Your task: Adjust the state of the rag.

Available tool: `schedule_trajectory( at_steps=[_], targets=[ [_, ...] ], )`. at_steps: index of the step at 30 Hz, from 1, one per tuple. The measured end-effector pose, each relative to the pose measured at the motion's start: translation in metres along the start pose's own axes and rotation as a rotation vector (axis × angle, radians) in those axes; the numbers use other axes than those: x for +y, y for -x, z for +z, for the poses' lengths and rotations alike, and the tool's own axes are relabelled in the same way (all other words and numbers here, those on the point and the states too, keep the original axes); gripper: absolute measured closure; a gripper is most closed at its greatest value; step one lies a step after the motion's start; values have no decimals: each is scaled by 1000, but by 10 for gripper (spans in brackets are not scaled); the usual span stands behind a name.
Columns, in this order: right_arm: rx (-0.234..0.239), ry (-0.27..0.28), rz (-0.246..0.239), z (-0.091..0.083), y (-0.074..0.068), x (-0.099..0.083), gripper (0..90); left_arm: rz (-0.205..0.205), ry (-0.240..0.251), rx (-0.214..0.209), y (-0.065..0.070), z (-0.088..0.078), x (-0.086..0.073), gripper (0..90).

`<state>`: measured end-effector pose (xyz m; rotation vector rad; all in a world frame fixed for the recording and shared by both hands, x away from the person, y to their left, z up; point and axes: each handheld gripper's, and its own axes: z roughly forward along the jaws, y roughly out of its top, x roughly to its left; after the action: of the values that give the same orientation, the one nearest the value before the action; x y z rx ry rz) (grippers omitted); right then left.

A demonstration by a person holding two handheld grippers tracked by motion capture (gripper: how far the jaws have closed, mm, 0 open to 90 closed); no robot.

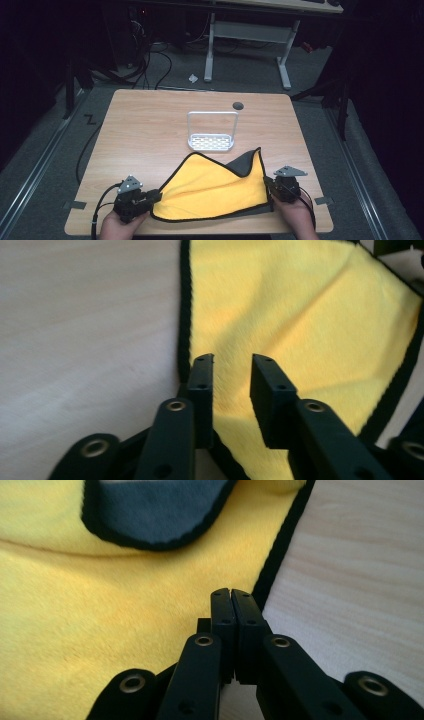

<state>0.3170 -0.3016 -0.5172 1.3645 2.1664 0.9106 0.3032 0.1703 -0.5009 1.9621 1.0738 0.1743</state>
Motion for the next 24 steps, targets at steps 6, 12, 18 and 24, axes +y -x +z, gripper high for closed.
schedule_trajectory(
  at_steps=[6,12,18,24],
  targets=[
    [1,29,-22,-1,-5,4,900,90,-41,17,7,37,45,859],
    [0,31,-15,-1,-3,3,900,159,-194,41,12,101,61,876],
    [24,51,8,2,2,6,900,130,-162,49,7,102,52,899],
    [20,35,-1,5,2,5,900,28,-56,149,-13,62,16,899]
  ],
)
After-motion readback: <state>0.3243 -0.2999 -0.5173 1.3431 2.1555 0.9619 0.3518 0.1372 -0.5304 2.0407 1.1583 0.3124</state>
